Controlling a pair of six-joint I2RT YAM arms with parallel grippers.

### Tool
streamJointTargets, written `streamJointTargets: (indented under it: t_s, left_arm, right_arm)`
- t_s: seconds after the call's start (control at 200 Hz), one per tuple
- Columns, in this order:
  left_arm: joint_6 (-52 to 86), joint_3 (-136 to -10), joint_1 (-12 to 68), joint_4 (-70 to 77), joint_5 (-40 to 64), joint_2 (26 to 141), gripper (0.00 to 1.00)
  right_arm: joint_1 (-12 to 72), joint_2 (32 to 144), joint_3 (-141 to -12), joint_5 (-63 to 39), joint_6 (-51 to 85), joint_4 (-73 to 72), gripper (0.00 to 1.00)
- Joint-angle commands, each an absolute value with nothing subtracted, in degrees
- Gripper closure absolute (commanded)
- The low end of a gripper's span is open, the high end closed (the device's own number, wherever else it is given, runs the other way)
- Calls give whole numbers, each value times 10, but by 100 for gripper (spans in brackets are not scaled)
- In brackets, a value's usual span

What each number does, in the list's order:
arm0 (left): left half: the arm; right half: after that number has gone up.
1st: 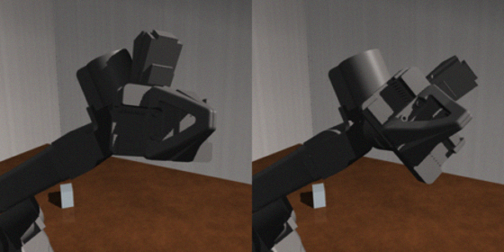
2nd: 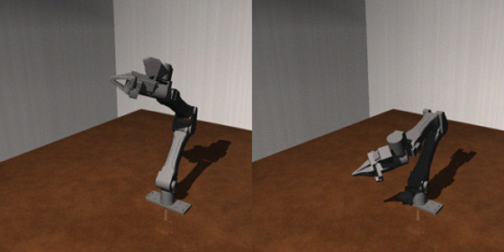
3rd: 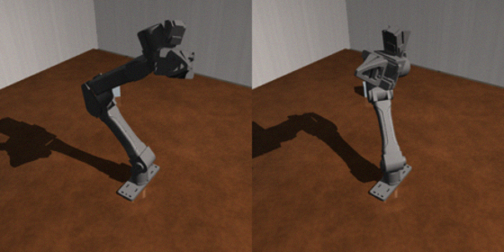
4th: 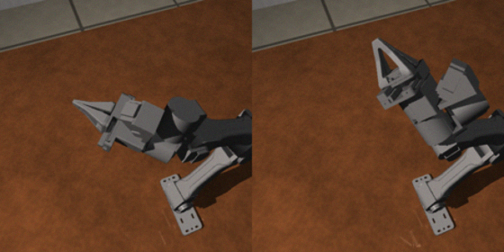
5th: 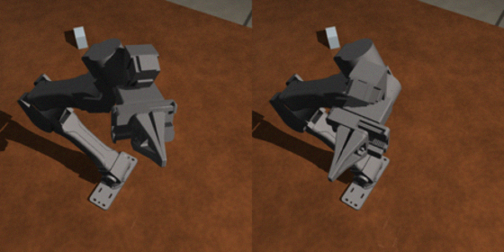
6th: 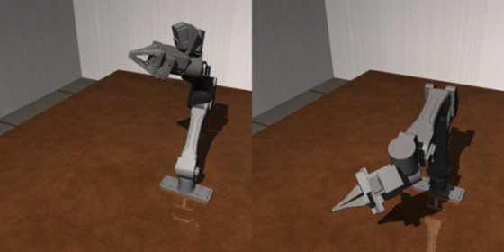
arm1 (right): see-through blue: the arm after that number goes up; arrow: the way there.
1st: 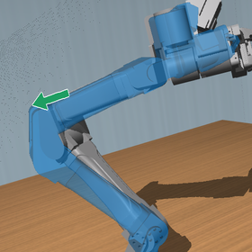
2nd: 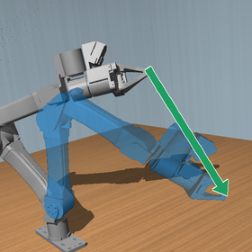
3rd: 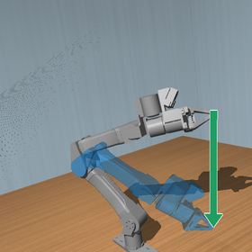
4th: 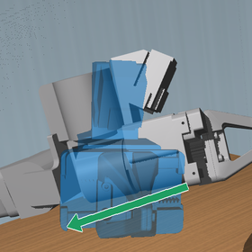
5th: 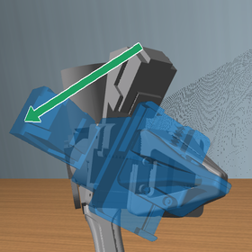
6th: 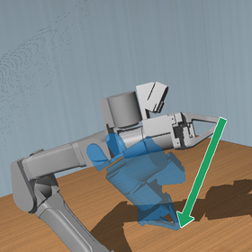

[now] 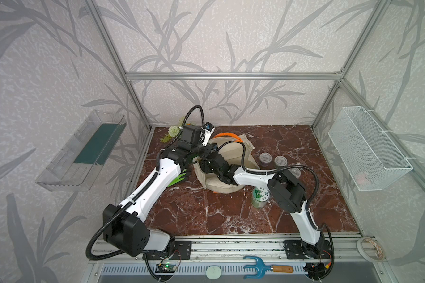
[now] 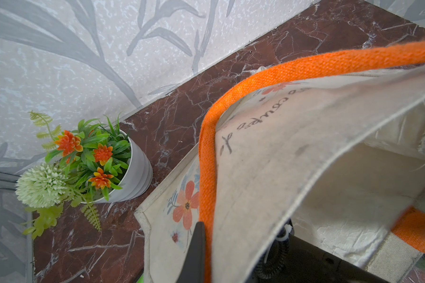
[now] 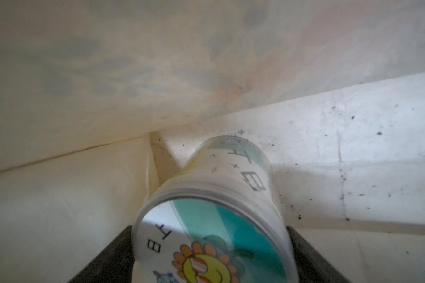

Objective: Take out the seed jars from the canvas bag
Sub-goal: Pick up the seed jar from the canvas bag.

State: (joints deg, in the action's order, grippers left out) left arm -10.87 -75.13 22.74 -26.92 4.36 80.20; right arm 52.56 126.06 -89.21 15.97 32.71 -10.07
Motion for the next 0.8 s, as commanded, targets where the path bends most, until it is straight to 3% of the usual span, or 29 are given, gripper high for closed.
streamJointTargets:
  t_s: [0.0, 0.495, 0.795]
  left_arm:
    - [-94, -761, 223, -256, 27, 793, 100]
    - [-57, -777, 206, -241, 12, 820, 100]
    - [-16, -843, 185, -303, 1, 880, 100]
  right_arm:
    - [527, 1231, -880, 160, 327, -103, 37]
    - [513, 1060, -782, 165, 346, -30, 38]
    - [512, 937, -794, 167, 314, 118, 38]
